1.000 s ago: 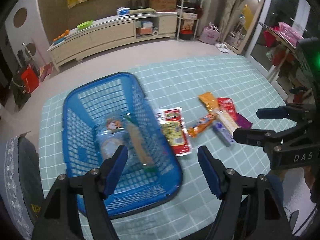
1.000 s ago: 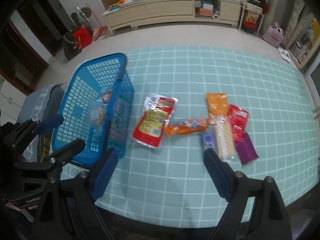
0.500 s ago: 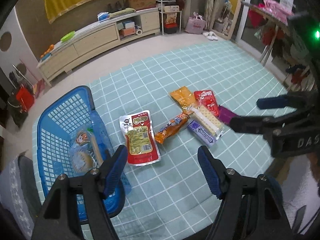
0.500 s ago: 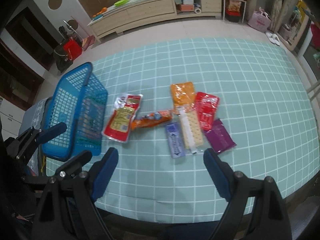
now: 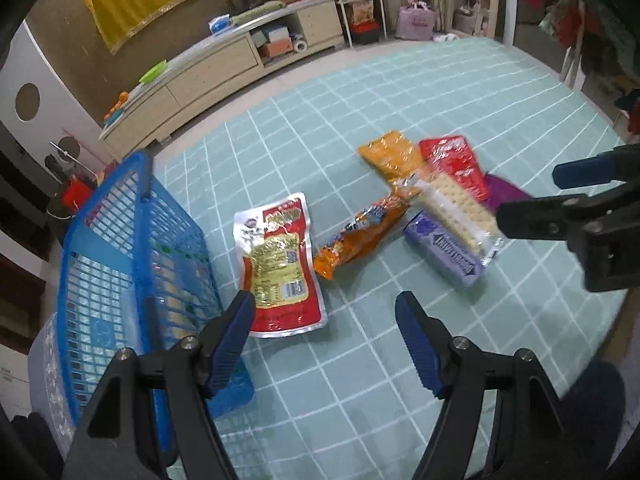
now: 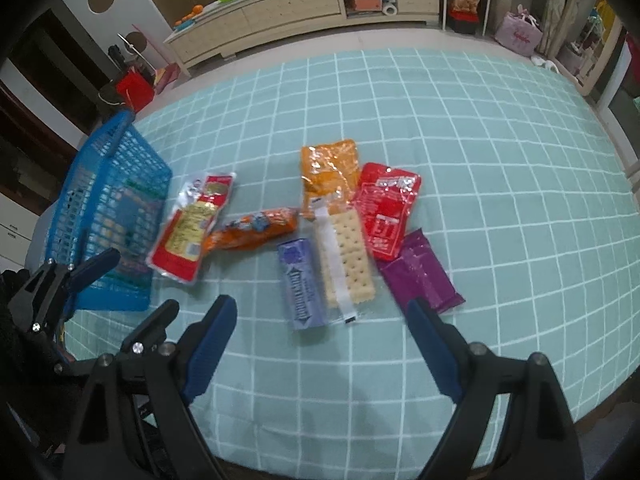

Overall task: Organize snacks
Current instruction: 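Move both tools back over the remaining snacks on the table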

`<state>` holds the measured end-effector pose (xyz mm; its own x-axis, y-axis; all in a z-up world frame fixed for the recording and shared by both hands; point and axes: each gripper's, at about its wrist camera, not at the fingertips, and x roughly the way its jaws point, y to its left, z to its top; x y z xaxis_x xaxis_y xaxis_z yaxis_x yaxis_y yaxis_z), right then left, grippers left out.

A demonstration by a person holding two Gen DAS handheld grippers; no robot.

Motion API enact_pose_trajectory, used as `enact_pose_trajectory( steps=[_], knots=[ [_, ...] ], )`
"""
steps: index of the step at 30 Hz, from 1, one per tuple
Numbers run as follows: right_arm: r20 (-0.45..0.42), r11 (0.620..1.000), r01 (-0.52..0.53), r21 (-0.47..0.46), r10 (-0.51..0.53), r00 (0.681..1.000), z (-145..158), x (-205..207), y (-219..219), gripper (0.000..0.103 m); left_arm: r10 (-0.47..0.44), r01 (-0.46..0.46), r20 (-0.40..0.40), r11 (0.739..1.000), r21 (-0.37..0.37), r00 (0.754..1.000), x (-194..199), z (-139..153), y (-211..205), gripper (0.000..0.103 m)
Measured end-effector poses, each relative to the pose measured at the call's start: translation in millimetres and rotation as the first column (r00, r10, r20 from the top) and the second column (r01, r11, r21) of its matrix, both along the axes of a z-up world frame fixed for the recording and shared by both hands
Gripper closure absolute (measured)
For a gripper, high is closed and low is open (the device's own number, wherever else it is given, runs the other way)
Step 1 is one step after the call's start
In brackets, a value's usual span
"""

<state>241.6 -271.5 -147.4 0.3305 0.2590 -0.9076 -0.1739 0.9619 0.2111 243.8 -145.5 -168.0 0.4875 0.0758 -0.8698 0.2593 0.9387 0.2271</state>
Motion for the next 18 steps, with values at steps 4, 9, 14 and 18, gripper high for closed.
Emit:
enact_pose_trajectory(
  steps=[4, 9, 14, 18],
  knots=[
    [-0.02, 1.0, 0.008, 0.01, -0.007, 1.0, -18, 11, -7, 0.013, -0.009, 0.01, -0.029, 0.999, 0.041, 1.0, 15, -24, -2, 0.033],
    [-0.026, 1.0, 0.012, 0.017, -0.012, 1.0, -32, 20, -13, 0.013, 0.024, -0.022, -0.054, 0.999, 0.04, 0.998, 37, -42, 6, 0.033],
    [-0.019, 1.0, 0.003, 0.029, -0.002, 1.0, -39, 26, -15, 0.013, 0.08, -0.078, -0.017, 0.993, 0.084, 0.997, 59, -52, 16, 0.027],
    [-0.021, 0.999, 0.004, 0.038, -0.003, 1.0, -42, 32, -17, 0.013, 0.12, -0.116, -0.051, 0.991, 0.065, 0.992, 76, -67, 26, 0.026]
  ],
)
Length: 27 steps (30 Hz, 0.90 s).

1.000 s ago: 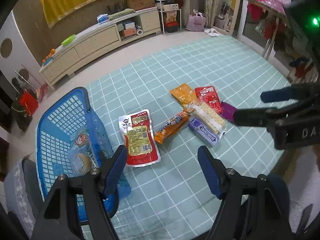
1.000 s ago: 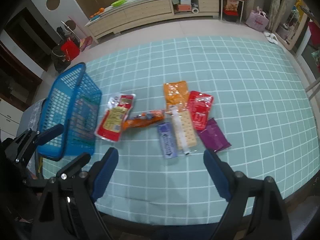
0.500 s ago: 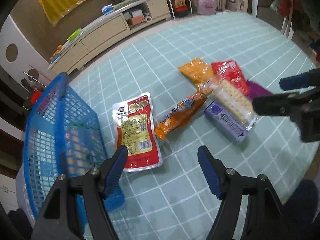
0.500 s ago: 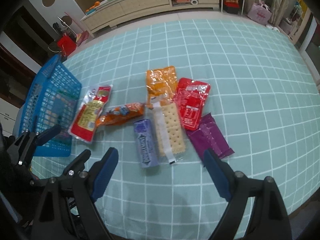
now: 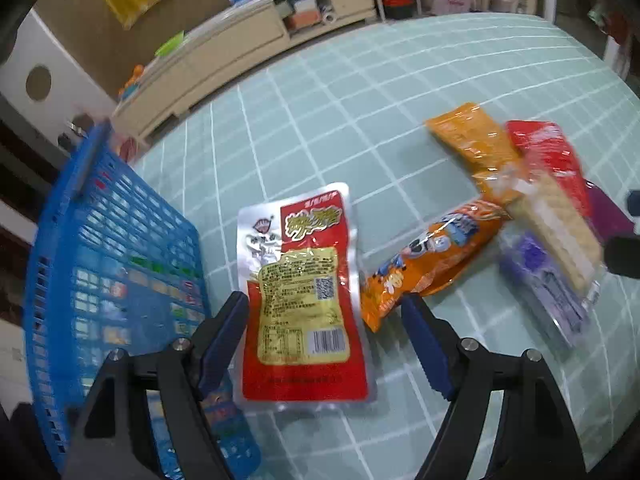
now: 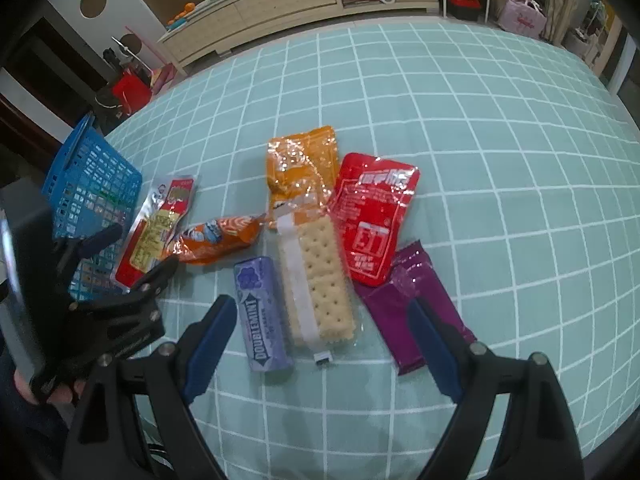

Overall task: Organize snacks
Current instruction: 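Move both tools back over the remaining snacks on the table, then grasp the red sausage pack with the left gripper while the right grasps the cracker pack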

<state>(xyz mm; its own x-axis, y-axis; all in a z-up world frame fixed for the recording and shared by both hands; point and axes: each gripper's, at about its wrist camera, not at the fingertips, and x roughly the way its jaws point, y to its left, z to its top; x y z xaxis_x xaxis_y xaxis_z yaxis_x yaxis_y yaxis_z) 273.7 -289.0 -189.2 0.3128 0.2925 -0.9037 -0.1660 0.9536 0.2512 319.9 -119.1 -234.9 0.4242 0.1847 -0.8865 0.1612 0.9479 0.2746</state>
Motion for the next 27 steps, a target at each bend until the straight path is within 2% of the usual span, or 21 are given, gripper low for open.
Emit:
enact_pose_trajectory(
  steps=[2, 5, 7, 11, 17, 19, 21, 24, 25, 27],
  knots=[
    [0.005, 1.0, 0.003, 0.009, -0.003, 1.0, 0, 2, -3, 0.013, 0.038, -0.039, -0.032, 0.999, -0.032, 0.999, 12, -10, 6, 0.026],
    [0.015, 1.0, 0.002, 0.009, -0.002, 1.0, -2, 5, -6, 0.013, 0.065, -0.066, -0.022, 0.996, -0.051, 0.998, 21, -14, 9, 0.02],
    [0.012, 1.0, 0.005, 0.007, -0.005, 1.0, -4, 6, -8, 0.013, 0.071, -0.073, -0.026, 0.994, -0.081, 0.997, 25, -15, 11, 0.02],
    [0.011, 1.0, 0.014, 0.024, -0.015, 1.0, -6, 8, -12, 0.013, 0.12, -0.145, -0.121, 0.963, -0.227, 0.985, 34, -24, 25, 0.02],
    [0.0, 0.999, 0.006, 0.04, -0.006, 1.0, -8, 7, -7, 0.013, 0.037, -0.061, -0.098, 0.966, -0.253, 0.994, 23, -25, 8, 0.021],
    [0.002, 0.999, -0.007, 0.038, 0.007, 1.0, -7, 7, -4, 0.013, 0.04, -0.062, -0.094, 0.968, -0.245, 0.995, 22, -24, 7, 0.025],
    [0.004, 0.999, -0.013, 0.041, 0.013, 1.0, -6, 6, -3, 0.013, 0.049, -0.07, -0.091, 0.968, -0.242, 0.995, 24, -22, 9, 0.043],
    [0.006, 0.999, -0.019, 0.047, 0.019, 1.0, -4, 7, -2, 0.013, 0.06, -0.089, -0.11, 0.956, -0.281, 0.992, 22, -15, 19, 0.062],
    [0.008, 0.999, -0.025, 0.047, 0.025, 1.0, -3, 6, -2, 0.013, 0.061, -0.098, -0.127, 0.944, -0.314, 0.99, 22, -14, 22, 0.064],
    [0.004, 0.998, -0.035, 0.046, 0.035, 0.999, -3, 7, -1, 0.013, 0.055, -0.098, -0.139, 0.939, -0.329, 0.989, 26, -10, 26, 0.071]
  ],
)
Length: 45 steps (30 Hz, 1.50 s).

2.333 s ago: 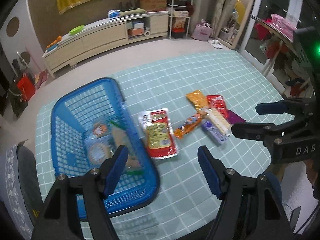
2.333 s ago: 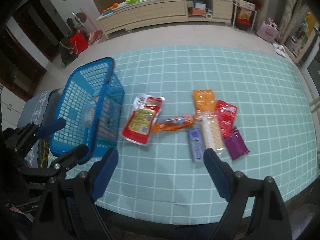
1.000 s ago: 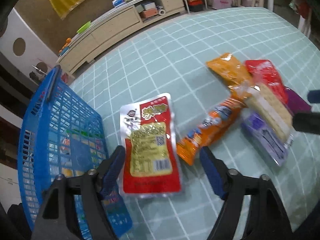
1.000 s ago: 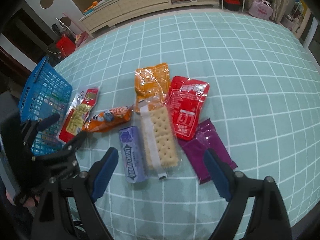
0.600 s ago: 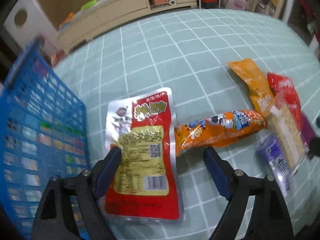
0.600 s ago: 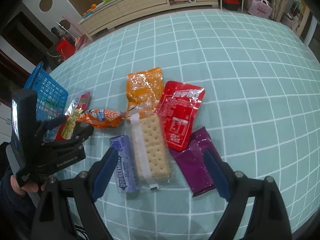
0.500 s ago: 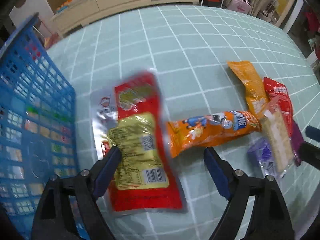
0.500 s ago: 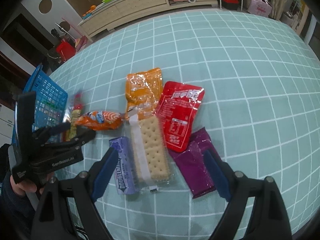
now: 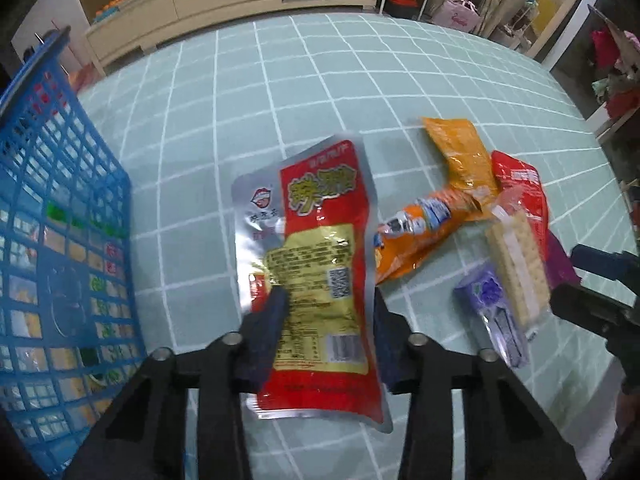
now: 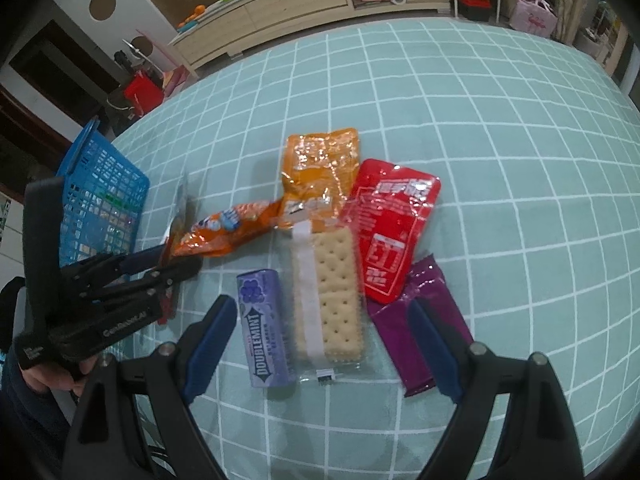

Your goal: Organize snacks

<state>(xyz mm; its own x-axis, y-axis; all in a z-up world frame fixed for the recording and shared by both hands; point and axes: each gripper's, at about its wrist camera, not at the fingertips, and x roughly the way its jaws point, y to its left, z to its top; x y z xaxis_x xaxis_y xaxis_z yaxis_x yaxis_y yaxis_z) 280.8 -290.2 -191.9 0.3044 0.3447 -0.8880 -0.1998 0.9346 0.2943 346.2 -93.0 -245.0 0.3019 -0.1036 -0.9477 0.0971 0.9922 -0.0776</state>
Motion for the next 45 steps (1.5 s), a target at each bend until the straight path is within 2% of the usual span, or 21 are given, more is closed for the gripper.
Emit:
enact_pose_trajectory(
  steps=[6, 15, 18, 20, 22, 23, 24, 25, 26, 31, 33, 36, 40, 45],
  knots=[
    [-0.016, 0.999, -0.035, -0.014, 0.035, 0.999, -1, 3, 8, 0.016, -0.008, 0.008, -0.004, 0.999, -0.035, 1.0, -12, 0, -1, 0.072],
    [-0.069, 0.997, -0.021, -0.077, 0.016, 0.997, -19, 23, 19, 0.018, -0.025, 0.025, -0.014, 0.999, -0.033, 1.0, -19, -2, -10, 0.073],
    [-0.067, 0.992, -0.03, -0.124, 0.022, 0.998, -22, 29, 24, 0.023, -0.025, 0.024, -0.017, 0.998, -0.066, 1.0, -18, 3, -2, 0.073],
    [-0.068, 0.992, -0.035, -0.121, 0.026, 0.997, -21, 31, 26, 0.025, -0.024, 0.022, -0.02, 0.995, -0.094, 0.999, -18, 2, 5, 0.073],
    [-0.073, 0.992, -0.043, -0.118, 0.035, 0.997, -20, 32, 26, 0.032, -0.02, 0.018, -0.02, 0.993, -0.12, 1.0, -22, 5, 9, 0.074],
    [-0.074, 0.992, -0.053, -0.115, 0.045, 0.996, -18, 31, 28, 0.04, -0.021, 0.018, -0.017, 0.991, -0.129, 1.0, -24, 11, 15, 0.076],
    [-0.075, 0.991, -0.057, -0.117, 0.048, 0.996, -17, 31, 31, 0.048, -0.021, 0.019, -0.012, 0.991, -0.135, 1.0, -26, 13, 16, 0.084],
    [-0.078, 0.991, -0.061, -0.116, 0.052, 0.996, -15, 31, 34, 0.053, -0.024, 0.022, -0.009, 0.991, -0.133, 1.0, -29, 16, 18, 0.088],
    [-0.087, 0.99, -0.066, -0.128, 0.055, 0.995, -15, 30, 35, 0.068, -0.027, 0.028, 0.003, 0.993, -0.118, 1.0, -32, 19, 18, 0.089],
    [-0.083, 0.99, -0.077, -0.119, 0.068, 0.994, -16, 22, 33, 0.077, -0.046, 0.047, 0.011, 0.996, -0.079, 0.999, -44, 25, 18, 0.091],
    [-0.071, 0.992, -0.068, -0.109, 0.061, 0.996, -12, 17, 28, 0.088, -0.044, 0.045, 0.01, 0.995, -0.086, 0.999, -48, 27, 20, 0.092],
    [-0.042, 0.991, -0.074, -0.113, 0.07, 0.997, 0, 8, 24, 0.093, -0.039, 0.04, 0.012, 0.994, -0.099, 0.999, -56, 32, 24, 0.094],
    [-0.068, 0.993, -0.067, -0.099, 0.061, 0.996, 1, 7, 22, 0.093, -0.046, 0.047, 0.018, 0.995, -0.089, 0.999, -69, 36, 23, 0.094],
    [-0.121, 0.995, -0.033, -0.09, 0.022, 0.992, -13, 1, 16, 0.092, -0.052, 0.053, 0.02, 0.996, -0.078, 0.998, -75, 34, 19, 0.093]
  ],
)
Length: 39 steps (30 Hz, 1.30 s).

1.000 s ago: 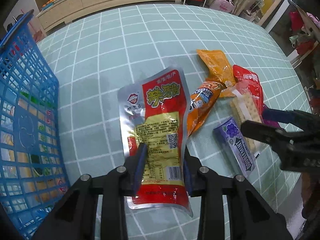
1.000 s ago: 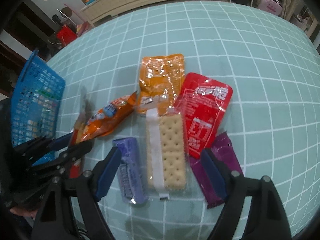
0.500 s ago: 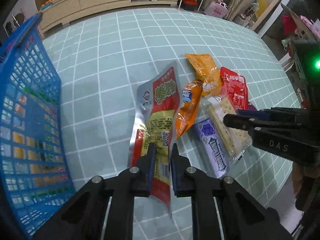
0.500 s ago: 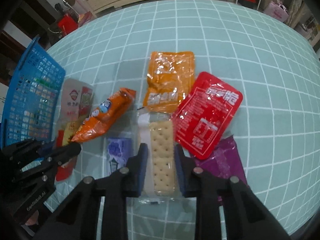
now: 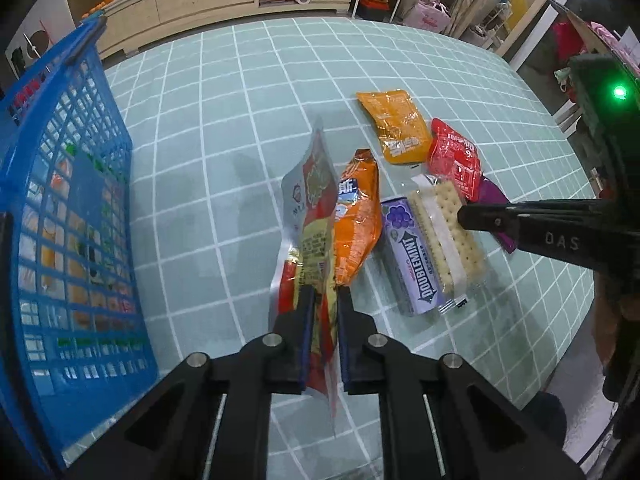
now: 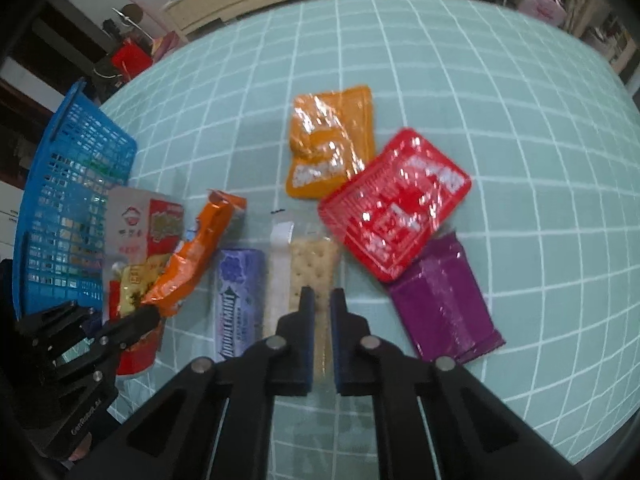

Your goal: Organize snacks

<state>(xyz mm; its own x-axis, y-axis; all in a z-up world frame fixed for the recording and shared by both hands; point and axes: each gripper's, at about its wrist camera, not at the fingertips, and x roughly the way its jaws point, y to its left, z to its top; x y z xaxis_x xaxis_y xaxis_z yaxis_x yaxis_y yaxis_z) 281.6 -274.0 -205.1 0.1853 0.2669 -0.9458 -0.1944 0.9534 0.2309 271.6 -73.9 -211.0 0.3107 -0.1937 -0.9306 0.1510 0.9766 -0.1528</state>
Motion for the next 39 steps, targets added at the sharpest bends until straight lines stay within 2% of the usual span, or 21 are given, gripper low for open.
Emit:
enact_pose_trajectory(
  steps=[1, 3, 5, 7, 9, 11, 14, 17, 21, 22, 23, 24, 27, 31, 33, 39],
  knots=[
    [-0.002, 1.0, 0.002, -0.001, -0.002, 1.0, -1, 0, 0, 0.092, 0.007, -0.007, -0.005, 1.0, 0.001, 1.0, 0, -1, 1, 0.09],
    [0.001, 1.0, 0.005, -0.016, -0.005, 1.0, 0, 0, 1, 0.09, 0.015, -0.015, -0.021, 1.0, 0.0, 1.0, -1, -6, 4, 0.076],
    [0.001, 1.0, -0.004, -0.031, 0.004, 1.0, 1, 2, 5, 0.085, 0.02, -0.02, -0.032, 1.0, 0.007, 0.999, -1, -11, 7, 0.074],
    [0.004, 0.998, -0.028, -0.06, 0.029, 1.0, 0, 3, 13, 0.074, 0.02, -0.019, -0.042, 1.0, 0.019, 0.999, -2, -15, 8, 0.07],
    [0.01, 0.996, -0.044, -0.073, 0.045, 0.999, -4, 5, 25, 0.045, 0.023, -0.022, -0.038, 0.999, 0.027, 0.999, -2, -17, 10, 0.064],
    [0.003, 0.996, -0.063, -0.071, 0.063, 0.998, -8, 5, 31, 0.033, 0.025, -0.024, -0.045, 1.0, 0.02, 0.999, -2, -20, 15, 0.06],
    [0.005, 0.994, -0.068, -0.086, 0.069, 0.998, -12, 4, 37, 0.033, 0.014, -0.013, -0.045, 1.0, 0.021, 0.999, -1, -23, 16, 0.052],
    [0.023, 0.991, -0.066, -0.113, 0.069, 0.997, -15, 6, 37, 0.033, -0.012, 0.013, -0.028, 0.998, 0.054, 1.0, 0, -24, 14, 0.052],
    [0.039, 0.983, -0.09, -0.158, 0.098, 0.994, -20, 6, 52, 0.033, -0.028, 0.029, -0.026, 0.999, 0.044, 0.999, 1, -27, 12, 0.048],
    [0.044, 0.979, -0.102, -0.175, 0.111, 0.993, -21, 3, 55, 0.035, -0.028, 0.029, -0.026, 0.999, 0.036, 0.999, 1, -27, 12, 0.048],
    [0.051, 0.975, -0.112, -0.192, 0.124, 0.991, -24, 1, 60, 0.045, -0.031, 0.032, -0.031, 0.999, 0.021, 0.999, 2, -27, 12, 0.049],
    [0.062, 0.974, -0.114, -0.195, 0.128, 0.99, -23, -1, 61, 0.051, -0.034, 0.034, -0.04, 0.999, 0.007, 0.999, 1, -27, 10, 0.05],
    [0.052, 0.985, -0.093, -0.146, 0.101, 0.994, -24, -2, 55, 0.053, -0.061, 0.059, -0.068, 0.998, -0.033, 0.996, 1, -28, 5, 0.066],
    [0.046, 0.986, -0.075, -0.147, 0.083, 0.995, -25, -5, 43, 0.053, -0.108, 0.104, -0.083, 0.993, -0.054, 0.991, -10, -29, -8, 0.074],
    [0.043, 0.988, -0.068, -0.142, 0.074, 0.996, -27, -10, 36, 0.053, -0.111, 0.109, -0.072, 0.994, -0.031, 0.991, -16, -30, -13, 0.085],
    [0.07, 0.993, -0.045, -0.108, 0.053, 0.996, -23, -19, 21, 0.053, -0.051, 0.053, -0.06, 0.998, 0.017, 0.997, -18, -25, -8, 0.095]
  ],
)
